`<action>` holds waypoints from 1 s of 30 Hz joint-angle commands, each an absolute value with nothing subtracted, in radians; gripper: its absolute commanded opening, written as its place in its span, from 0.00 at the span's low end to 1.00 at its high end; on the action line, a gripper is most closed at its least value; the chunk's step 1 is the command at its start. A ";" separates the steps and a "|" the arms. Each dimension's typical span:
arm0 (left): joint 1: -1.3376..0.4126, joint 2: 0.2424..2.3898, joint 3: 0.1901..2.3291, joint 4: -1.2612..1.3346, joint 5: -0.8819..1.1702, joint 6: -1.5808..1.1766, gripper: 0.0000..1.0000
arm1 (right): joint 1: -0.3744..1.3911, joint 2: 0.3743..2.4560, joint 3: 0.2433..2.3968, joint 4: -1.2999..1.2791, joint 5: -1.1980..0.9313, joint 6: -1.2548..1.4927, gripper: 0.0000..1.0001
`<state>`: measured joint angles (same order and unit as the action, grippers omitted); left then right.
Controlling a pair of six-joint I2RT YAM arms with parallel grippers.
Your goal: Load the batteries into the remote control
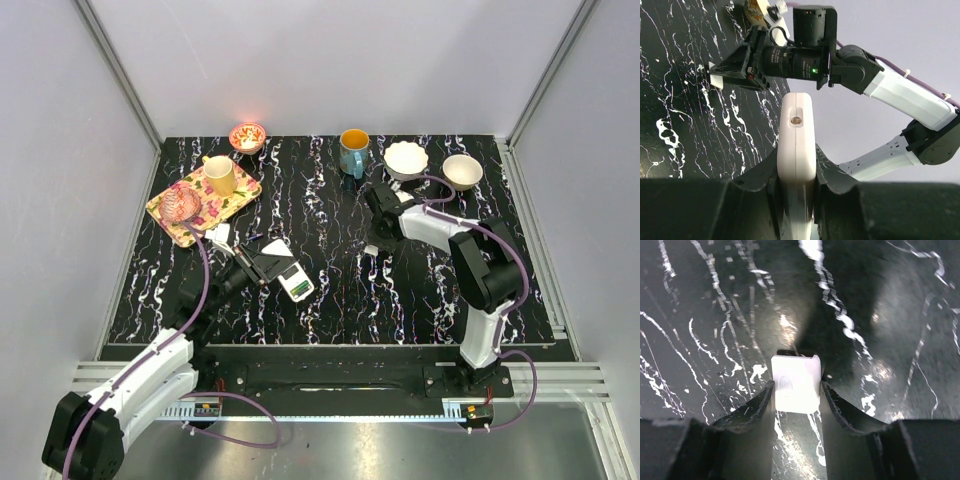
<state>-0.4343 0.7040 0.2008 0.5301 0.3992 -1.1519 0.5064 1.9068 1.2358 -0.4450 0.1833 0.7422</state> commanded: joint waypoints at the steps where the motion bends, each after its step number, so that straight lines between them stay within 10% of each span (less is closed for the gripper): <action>1: -0.436 0.683 0.210 0.563 0.353 -1.160 0.00 | 0.502 1.842 1.163 -0.569 0.253 1.095 0.00; 20: -0.443 0.670 0.225 0.508 0.341 -1.143 0.00 | 0.503 1.861 1.219 -0.716 0.278 1.091 0.62; 30: -0.446 0.667 0.244 0.483 0.334 -1.123 0.00 | 0.512 1.695 1.214 -0.603 0.266 0.643 0.70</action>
